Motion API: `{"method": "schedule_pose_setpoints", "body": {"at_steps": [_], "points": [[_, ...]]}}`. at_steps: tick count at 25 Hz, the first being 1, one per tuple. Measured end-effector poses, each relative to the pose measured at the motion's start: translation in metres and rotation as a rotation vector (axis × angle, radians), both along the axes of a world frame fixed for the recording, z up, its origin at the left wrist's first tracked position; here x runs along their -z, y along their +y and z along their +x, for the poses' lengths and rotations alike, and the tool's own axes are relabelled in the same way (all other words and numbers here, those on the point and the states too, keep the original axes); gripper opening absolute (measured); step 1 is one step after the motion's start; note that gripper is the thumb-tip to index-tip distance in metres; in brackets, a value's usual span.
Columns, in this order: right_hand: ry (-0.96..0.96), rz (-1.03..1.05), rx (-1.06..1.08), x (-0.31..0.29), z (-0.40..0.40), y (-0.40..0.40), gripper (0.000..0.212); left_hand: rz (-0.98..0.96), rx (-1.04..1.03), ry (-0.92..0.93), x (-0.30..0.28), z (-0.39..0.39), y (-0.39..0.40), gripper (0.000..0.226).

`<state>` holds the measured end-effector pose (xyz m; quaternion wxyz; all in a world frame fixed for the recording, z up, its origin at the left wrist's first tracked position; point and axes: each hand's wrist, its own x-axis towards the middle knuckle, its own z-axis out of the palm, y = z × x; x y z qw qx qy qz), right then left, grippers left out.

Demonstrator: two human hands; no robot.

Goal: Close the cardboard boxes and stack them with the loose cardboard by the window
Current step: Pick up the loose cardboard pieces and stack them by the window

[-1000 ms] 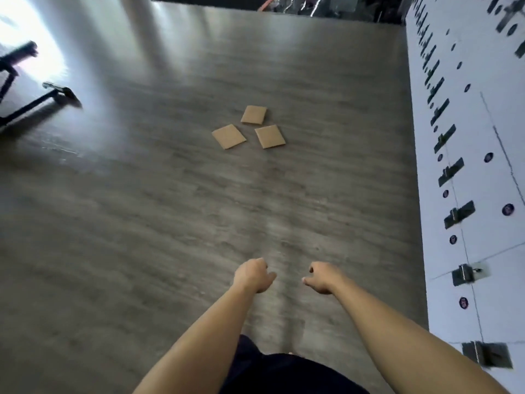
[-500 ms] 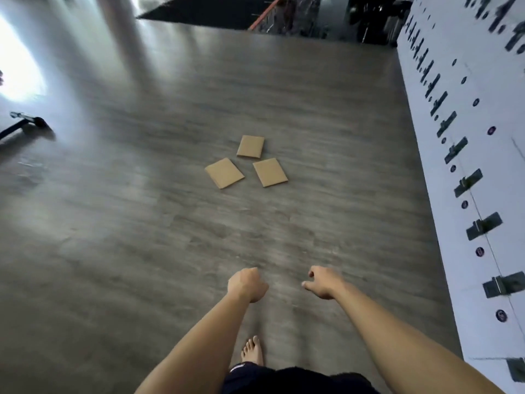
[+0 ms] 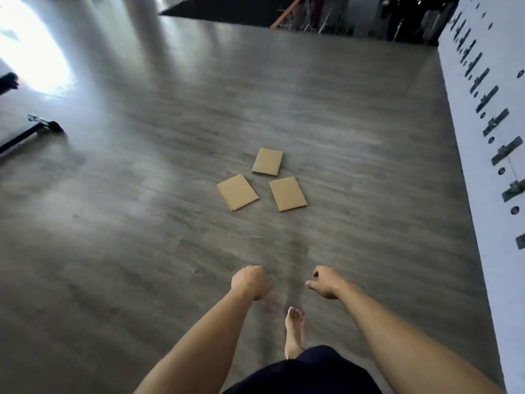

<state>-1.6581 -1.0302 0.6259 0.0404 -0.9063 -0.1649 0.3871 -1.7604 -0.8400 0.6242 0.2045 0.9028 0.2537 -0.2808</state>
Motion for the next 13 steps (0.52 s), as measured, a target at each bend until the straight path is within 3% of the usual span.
{"method": "schedule_pose_setpoints", "body": {"at_steps": [6, 13], "points": [[0.018, 0.038, -0.081, -0.007, 0.145, 0.076, 0.049, 0.029, -0.16, -0.058, -0.021, 0.12, 0.064, 0.042], [0.024, 0.052, -0.158, -0.002, 0.225, 0.16, 0.051, 0.053, -0.158, -0.041, -0.022, 0.204, 0.13, 0.043]]}}
